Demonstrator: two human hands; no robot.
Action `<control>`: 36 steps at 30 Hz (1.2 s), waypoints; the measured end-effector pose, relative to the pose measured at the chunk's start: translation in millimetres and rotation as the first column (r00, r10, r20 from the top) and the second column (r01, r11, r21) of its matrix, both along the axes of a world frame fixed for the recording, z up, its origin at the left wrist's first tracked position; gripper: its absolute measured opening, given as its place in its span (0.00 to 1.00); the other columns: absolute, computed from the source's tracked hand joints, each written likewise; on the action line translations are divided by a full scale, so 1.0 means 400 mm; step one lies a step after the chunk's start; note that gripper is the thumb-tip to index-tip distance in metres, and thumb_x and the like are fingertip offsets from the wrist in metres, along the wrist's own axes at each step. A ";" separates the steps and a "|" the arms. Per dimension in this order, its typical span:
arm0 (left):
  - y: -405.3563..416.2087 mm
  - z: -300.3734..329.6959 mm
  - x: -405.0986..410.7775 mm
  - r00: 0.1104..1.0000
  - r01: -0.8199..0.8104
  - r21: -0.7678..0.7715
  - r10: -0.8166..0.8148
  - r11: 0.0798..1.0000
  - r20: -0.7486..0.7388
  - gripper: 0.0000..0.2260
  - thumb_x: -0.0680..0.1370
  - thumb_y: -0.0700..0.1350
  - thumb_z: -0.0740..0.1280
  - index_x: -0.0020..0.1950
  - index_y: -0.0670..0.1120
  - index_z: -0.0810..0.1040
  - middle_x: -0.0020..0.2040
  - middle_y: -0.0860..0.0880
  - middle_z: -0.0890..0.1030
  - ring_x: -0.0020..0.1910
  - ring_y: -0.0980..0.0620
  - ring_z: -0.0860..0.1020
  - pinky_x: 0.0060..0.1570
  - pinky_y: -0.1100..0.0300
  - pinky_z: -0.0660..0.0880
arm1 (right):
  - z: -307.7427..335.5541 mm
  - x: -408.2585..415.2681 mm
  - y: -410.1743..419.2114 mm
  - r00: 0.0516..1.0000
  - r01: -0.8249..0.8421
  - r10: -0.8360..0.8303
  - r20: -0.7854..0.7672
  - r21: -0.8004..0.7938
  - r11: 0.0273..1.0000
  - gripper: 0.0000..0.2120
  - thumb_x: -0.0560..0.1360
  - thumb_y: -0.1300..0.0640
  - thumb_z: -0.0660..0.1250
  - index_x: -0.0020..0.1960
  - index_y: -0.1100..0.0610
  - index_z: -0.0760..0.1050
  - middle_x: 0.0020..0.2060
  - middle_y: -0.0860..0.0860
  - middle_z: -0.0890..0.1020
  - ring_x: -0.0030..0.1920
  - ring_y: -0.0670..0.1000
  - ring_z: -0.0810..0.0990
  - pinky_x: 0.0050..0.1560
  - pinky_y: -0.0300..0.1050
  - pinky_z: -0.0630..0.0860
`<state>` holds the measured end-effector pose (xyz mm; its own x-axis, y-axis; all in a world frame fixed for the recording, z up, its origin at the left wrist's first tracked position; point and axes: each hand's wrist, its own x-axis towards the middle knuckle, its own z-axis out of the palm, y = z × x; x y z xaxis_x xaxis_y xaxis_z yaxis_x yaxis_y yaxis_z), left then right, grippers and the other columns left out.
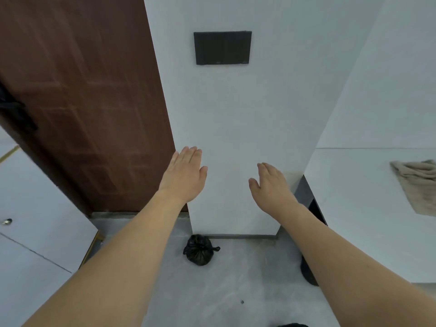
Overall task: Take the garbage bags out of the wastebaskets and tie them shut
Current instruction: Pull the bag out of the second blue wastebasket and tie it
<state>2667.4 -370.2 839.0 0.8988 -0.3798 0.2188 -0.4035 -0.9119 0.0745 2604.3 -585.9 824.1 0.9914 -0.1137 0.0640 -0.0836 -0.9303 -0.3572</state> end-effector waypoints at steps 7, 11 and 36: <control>-0.083 -0.009 0.029 0.985 0.163 0.058 -0.159 0.985 -0.067 0.25 0.83 0.51 0.50 0.77 0.41 0.54 0.78 0.44 0.57 0.78 0.47 0.51 0.76 0.49 0.48 | 0.028 -0.077 -0.086 0.974 0.220 -0.222 0.054 0.040 0.975 0.25 0.81 0.54 0.54 0.74 0.65 0.58 0.73 0.59 0.64 0.73 0.57 0.60 0.74 0.49 0.53; -0.197 -0.004 -0.016 0.955 0.289 0.018 -0.287 0.957 -0.079 0.25 0.83 0.50 0.50 0.78 0.41 0.54 0.78 0.44 0.56 0.78 0.47 0.50 0.76 0.49 0.46 | 0.050 -0.176 -0.168 0.935 0.334 -0.337 0.110 0.043 0.942 0.21 0.80 0.57 0.56 0.69 0.67 0.65 0.67 0.61 0.71 0.67 0.59 0.67 0.70 0.50 0.60; -1.007 -0.118 -0.712 0.417 0.905 -0.025 -0.896 0.425 -0.151 0.25 0.83 0.50 0.51 0.78 0.42 0.53 0.79 0.44 0.55 0.78 0.47 0.50 0.76 0.51 0.43 | -0.102 -1.137 -0.562 0.422 0.904 -0.905 -0.061 -0.043 0.425 0.22 0.78 0.57 0.55 0.70 0.64 0.64 0.67 0.60 0.70 0.67 0.59 0.67 0.69 0.51 0.59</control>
<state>2382.4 -772.9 792.0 0.0500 -0.9947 0.0903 -0.9869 -0.0353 0.1575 2149.4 -810.7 783.5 0.3196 -0.9475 0.0082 -0.8997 -0.3062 -0.3110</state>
